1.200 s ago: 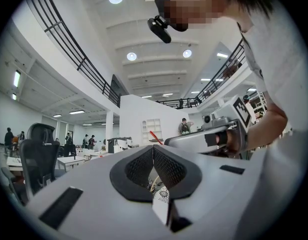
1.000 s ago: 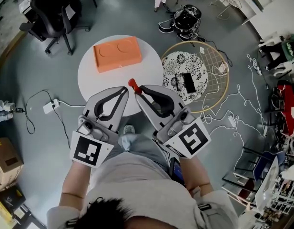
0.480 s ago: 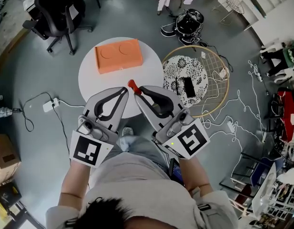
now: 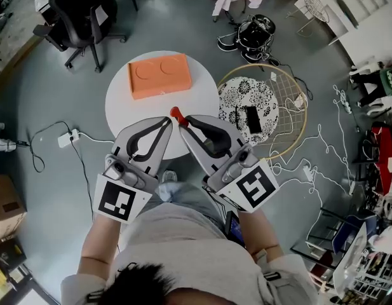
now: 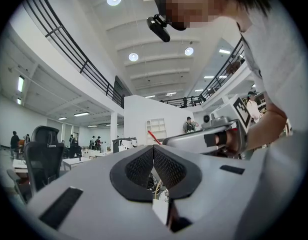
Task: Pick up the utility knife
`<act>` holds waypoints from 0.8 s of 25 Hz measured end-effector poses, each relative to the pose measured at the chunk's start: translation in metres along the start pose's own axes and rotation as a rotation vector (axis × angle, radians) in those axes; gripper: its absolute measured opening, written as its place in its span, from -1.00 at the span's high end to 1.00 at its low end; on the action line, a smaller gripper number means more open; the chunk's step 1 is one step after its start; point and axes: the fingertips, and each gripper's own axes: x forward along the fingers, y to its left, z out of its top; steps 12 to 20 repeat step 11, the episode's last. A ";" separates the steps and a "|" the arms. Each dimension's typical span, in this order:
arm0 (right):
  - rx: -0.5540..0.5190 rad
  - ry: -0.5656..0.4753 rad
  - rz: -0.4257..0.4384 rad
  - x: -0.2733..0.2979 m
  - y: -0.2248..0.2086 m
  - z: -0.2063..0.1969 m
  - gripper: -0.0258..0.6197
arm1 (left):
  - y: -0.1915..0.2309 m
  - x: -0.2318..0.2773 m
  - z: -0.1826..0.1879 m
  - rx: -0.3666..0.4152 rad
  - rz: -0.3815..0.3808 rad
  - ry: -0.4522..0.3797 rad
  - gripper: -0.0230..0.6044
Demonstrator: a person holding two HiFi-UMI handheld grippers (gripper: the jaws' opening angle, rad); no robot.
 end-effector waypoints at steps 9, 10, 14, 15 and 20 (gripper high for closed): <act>0.000 -0.005 0.022 0.005 -0.005 -0.001 0.73 | 0.005 0.005 -0.002 -0.002 0.020 0.008 0.89; 0.000 -0.006 0.024 0.005 -0.005 -0.001 0.73 | 0.006 0.005 -0.003 -0.002 0.022 0.008 0.89; 0.000 -0.007 0.026 0.005 -0.005 -0.001 0.73 | 0.006 0.005 -0.003 -0.002 0.023 0.009 0.89; 0.000 -0.007 0.026 0.005 -0.005 -0.001 0.73 | 0.006 0.005 -0.003 -0.002 0.023 0.009 0.89; 0.000 -0.007 0.026 0.005 -0.005 -0.001 0.73 | 0.006 0.005 -0.003 -0.002 0.023 0.009 0.89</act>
